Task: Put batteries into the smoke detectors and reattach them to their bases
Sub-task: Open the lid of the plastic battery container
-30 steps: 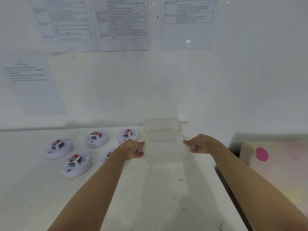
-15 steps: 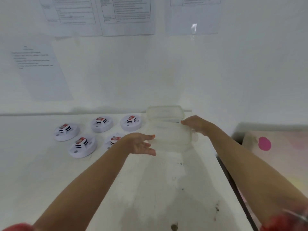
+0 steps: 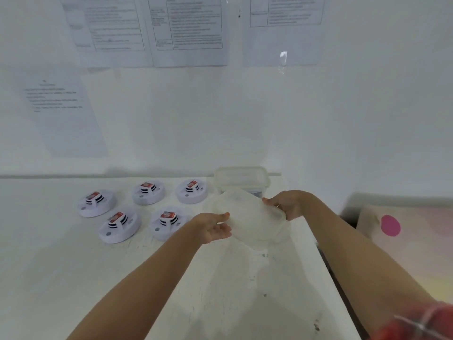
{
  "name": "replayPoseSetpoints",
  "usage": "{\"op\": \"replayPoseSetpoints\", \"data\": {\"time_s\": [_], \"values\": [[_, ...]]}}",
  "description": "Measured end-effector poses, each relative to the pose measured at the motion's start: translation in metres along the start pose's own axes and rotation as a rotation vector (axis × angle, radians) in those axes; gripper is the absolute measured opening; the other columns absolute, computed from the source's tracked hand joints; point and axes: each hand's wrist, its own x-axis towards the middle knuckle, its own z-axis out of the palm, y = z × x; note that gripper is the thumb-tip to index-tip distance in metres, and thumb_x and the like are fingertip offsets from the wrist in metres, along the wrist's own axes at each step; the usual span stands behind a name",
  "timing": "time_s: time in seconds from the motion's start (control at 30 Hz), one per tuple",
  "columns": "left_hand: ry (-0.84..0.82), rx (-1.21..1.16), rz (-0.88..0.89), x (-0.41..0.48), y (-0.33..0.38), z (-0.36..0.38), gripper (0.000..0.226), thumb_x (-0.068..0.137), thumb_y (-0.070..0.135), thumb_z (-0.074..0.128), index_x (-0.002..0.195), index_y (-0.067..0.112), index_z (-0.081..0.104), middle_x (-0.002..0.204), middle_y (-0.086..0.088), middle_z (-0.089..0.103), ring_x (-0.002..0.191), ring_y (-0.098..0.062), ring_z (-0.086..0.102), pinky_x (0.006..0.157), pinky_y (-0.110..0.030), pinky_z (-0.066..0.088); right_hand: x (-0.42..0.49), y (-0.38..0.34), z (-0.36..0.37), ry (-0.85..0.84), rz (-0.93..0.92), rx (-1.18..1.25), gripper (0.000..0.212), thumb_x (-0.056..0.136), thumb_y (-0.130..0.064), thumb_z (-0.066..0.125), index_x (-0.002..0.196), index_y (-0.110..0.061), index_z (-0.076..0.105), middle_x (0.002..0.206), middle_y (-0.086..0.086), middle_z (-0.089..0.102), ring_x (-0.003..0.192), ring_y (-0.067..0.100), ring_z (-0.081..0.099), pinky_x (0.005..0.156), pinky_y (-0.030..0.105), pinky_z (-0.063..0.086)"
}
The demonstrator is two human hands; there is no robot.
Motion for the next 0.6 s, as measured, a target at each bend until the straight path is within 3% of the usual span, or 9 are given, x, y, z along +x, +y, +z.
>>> {"op": "replayPoseSetpoints", "data": {"time_s": [0.03, 0.1, 0.2, 0.27, 0.33, 0.37, 0.5, 0.6], "values": [[-0.003, -0.014, -0.001, 0.001, 0.0, 0.0, 0.011, 0.091, 0.002, 0.056, 0.081, -0.001, 0.051, 0.076, -0.012, 0.045, 0.066, -0.021, 0.047, 0.068, -0.039, 0.055, 0.001, 0.0, -0.002, -0.049, 0.034, 0.002, 0.035, 0.095, -0.031, 0.05, 0.112, -0.001, 0.055, 0.115, 0.009, 0.057, 0.1, 0.025, 0.055, 0.087, 0.033, 0.045], [-0.011, -0.035, -0.002, 0.003, -0.001, 0.0, 0.012, 0.092, 0.002, 0.054, 0.081, -0.001, 0.051, 0.074, -0.011, 0.044, 0.065, -0.02, 0.045, 0.082, -0.046, 0.049, 0.003, -0.001, -0.004, -0.093, 0.076, 0.023, 0.032, 0.095, -0.033, 0.047, 0.101, -0.004, 0.059, 0.107, 0.007, 0.061, 0.092, 0.023, 0.057, 0.078, 0.032, 0.046], [-0.021, -0.054, 0.003, 0.005, -0.003, 0.0, 0.013, 0.093, 0.003, 0.052, 0.081, -0.001, 0.05, 0.071, -0.01, 0.042, 0.064, -0.018, 0.042, 0.091, -0.047, 0.042, 0.009, 0.0, -0.009, -0.118, 0.102, 0.074, 0.03, 0.094, -0.032, 0.051, 0.094, -0.004, 0.062, 0.096, 0.01, 0.065, 0.089, 0.025, 0.058, 0.075, 0.036, 0.046], [-0.029, -0.041, 0.007, 0.005, -0.005, -0.001, 0.013, 0.094, 0.004, 0.051, 0.082, 0.0, 0.05, 0.071, -0.01, 0.042, 0.063, -0.018, 0.043, 0.084, -0.045, 0.048, 0.015, 0.002, -0.012, -0.124, 0.107, 0.079, 0.029, 0.093, -0.032, 0.053, 0.093, -0.004, 0.064, 0.086, 0.01, 0.07, 0.087, 0.025, 0.062, 0.075, 0.037, 0.048], [-0.028, -0.027, 0.017, 0.006, -0.005, -0.003, 0.013, 0.094, 0.005, 0.052, 0.082, 0.0, 0.051, 0.071, -0.01, 0.043, 0.063, -0.018, 0.045, 0.067, -0.036, 0.056, 0.019, 0.004, -0.014, -0.135, 0.106, 0.088, 0.029, 0.091, -0.032, 0.055, 0.091, -0.005, 0.064, 0.078, 0.009, 0.073, 0.078, 0.024, 0.068, 0.076, 0.037, 0.05], [-0.026, -0.02, 0.023, 0.006, -0.005, -0.003, 0.013, 0.094, 0.006, 0.052, 0.081, 0.0, 0.052, 0.071, -0.01, 0.044, 0.06, -0.018, 0.047, 0.064, -0.035, 0.057, 0.022, 0.005, -0.016, -0.138, 0.103, 0.094, 0.028, 0.09, -0.032, 0.056, 0.091, -0.005, 0.065, 0.078, 0.009, 0.073, 0.076, 0.024, 0.069, 0.076, 0.037, 0.051], [0.009, 0.032, 0.063, 0.007, -0.003, -0.002, 0.018, 0.093, 0.003, 0.052, 0.076, -0.001, 0.053, 0.069, -0.011, 0.049, 0.048, -0.017, 0.057, 0.086, -0.039, 0.047, 0.028, 0.011, -0.021, -0.165, 0.088, 0.113, 0.03, 0.087, -0.032, 0.059, 0.097, -0.005, 0.065, 0.088, 0.01, 0.072, 0.083, 0.026, 0.069, 0.078, 0.038, 0.053], [-0.006, 0.06, 0.052, 0.006, 0.0, -0.004, 0.016, 0.092, 0.003, 0.054, 0.077, -0.002, 0.054, 0.067, -0.011, 0.051, 0.048, -0.017, 0.059, 0.087, -0.041, 0.046, 0.028, 0.013, -0.02, -0.196, 0.067, 0.12, 0.038, 0.08, -0.034, 0.064, 0.105, -0.005, 0.064, 0.098, 0.01, 0.068, 0.09, 0.027, 0.066, 0.084, 0.038, 0.053]]}}
